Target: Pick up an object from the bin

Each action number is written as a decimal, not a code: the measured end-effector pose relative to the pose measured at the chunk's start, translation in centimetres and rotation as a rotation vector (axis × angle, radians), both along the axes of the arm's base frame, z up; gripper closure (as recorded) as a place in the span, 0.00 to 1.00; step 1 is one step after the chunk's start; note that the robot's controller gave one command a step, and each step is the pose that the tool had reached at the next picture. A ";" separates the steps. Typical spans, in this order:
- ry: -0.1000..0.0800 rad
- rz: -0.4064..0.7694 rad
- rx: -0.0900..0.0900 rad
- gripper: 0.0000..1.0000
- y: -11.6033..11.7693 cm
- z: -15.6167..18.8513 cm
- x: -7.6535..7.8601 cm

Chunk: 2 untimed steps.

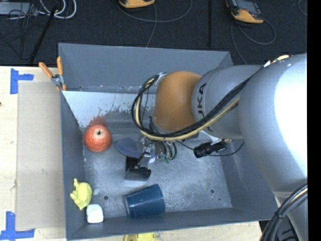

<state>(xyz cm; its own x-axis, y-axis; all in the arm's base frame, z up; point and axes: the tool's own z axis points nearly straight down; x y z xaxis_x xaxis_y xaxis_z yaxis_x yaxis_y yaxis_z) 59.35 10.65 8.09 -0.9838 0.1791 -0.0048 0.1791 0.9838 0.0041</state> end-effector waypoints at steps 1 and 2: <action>0.000 0.000 0.000 1.00 0.0 0.0 0.0; 0.008 -0.022 -0.004 1.00 -1.8 20.1 -3.2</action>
Offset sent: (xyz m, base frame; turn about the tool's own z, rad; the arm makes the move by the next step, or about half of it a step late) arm -0.0346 -0.0213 0.2225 0.0287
